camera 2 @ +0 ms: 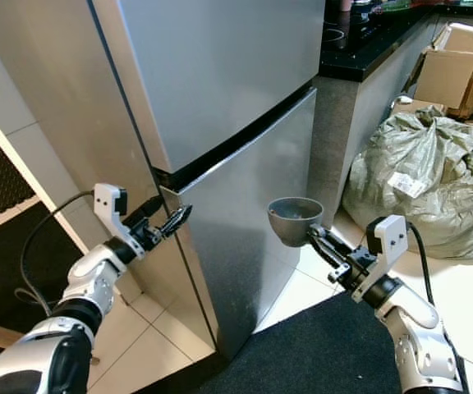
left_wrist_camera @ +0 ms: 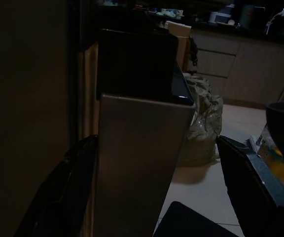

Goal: Restocking fridge

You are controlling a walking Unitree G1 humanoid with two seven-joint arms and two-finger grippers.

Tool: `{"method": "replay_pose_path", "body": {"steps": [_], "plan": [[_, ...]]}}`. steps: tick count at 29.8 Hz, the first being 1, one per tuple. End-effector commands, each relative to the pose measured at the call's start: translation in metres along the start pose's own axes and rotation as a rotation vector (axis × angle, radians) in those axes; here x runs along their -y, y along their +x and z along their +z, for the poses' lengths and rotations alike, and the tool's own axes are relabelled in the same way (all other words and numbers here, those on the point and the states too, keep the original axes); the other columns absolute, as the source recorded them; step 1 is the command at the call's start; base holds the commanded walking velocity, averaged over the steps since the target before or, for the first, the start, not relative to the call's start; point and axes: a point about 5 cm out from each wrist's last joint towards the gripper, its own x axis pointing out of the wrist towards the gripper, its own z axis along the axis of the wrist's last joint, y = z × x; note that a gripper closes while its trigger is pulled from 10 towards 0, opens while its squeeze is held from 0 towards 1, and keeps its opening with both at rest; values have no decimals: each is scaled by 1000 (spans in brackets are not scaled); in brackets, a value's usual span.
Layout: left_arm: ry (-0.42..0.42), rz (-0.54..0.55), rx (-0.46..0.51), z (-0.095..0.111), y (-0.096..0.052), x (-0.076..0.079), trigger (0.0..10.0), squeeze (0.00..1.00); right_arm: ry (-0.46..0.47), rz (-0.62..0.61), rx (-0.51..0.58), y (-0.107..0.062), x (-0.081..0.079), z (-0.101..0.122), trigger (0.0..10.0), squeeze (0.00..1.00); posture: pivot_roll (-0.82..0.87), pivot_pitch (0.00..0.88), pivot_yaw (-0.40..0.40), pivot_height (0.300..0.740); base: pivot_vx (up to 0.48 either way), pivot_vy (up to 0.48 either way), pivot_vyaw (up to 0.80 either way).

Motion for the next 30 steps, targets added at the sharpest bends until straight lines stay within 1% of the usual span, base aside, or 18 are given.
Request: {"method": "replay_pose_path", "body": {"steps": [1,2,3,4,5,6,9,10,11,12,14,16,24,25,26,27,29,30], "plan": [[-32,-177,-54,-17,10,26,10000,0,-14,6,24,-1,0,5,10000,0,-141,33,83,740,0,0,0],[-49,-227,-53,-21,14,35,10000,0,-16,9,27,-2,-1,6,10000,0,-142,33,86,740,0,0,0],[-49,-227,-53,-21,14,35,10000,0,-16,9,27,-2,-1,6,10000,0,-142,33,86,740,0,0,0],[-64,-269,-57,-25,17,44,10000,0,-16,15,31,-3,-1,7,10000,0,-143,35,88,740,0,0,0],[-64,-269,-57,-25,17,44,10000,0,-16,15,31,-3,-1,7,10000,0,-143,35,88,740,0,0,0],[-89,-320,-64,-33,22,57,10000,0,-16,28,37,-4,-4,8,10000,0,-145,36,91,740,0,0,0],[-108,-349,-61,-37,26,67,10000,0,-16,36,44,-5,-6,9,10000,0,-148,38,92,740,0,0,0],[-108,-349,-61,-37,26,67,10000,0,-16,36,44,-5,-6,9,10000,0,-148,38,92,740,0,0,0],[-123,-379,-57,-39,28,74,10000,0,-17,44,47,-5,-7,10,10000,0,-149,39,93,740,0,0,0],[-123,-379,-57,-39,28,74,10000,0,-17,44,47,-5,-7,10,10000,0,-149,39,93,740,0,0,0],[-128,-409,-56,-42,30,81,10000,0,-17,49,48,-5,-8,11,10000,0,-148,36,93,740,0,0,0],[-129,-424,-58,-43,30,85,10000,0,-17,52,49,-4,-8,11,10000,0,-148,36,93,740,0,0,0],[-119,-417,-70,-45,28,86,10000,0,-14,57,42,-3,-9,9,10000,0,-140,35,92,740,0,0,0],[-122,-417,-87,-48,25,86,10000,0,-13,56,40,-4,-9,9,10000,0,-139,37,92,740,0,0,0],[-128,-425,-131,-54,18,85,10000,0,-11,56,37,-4,-9,8,10000,0,-138,38,91,740,0,0,0],[-128,-425,-131,-54,18,85,10000,0,-11,56,37,-4,-9,8,10000,0,-138,38,91,740,0,0,0],[-108,-433,-207,-62,8,82,10000,0,-10,56,37,-4,-10,8,10000,0,-137,39,89,740,0,0,0],[-108,-433,-207,-62,8,82,10000,0,-10,56,37,-4,-10,8,10000,0,-137,39,89,740,0,0,0]]}}
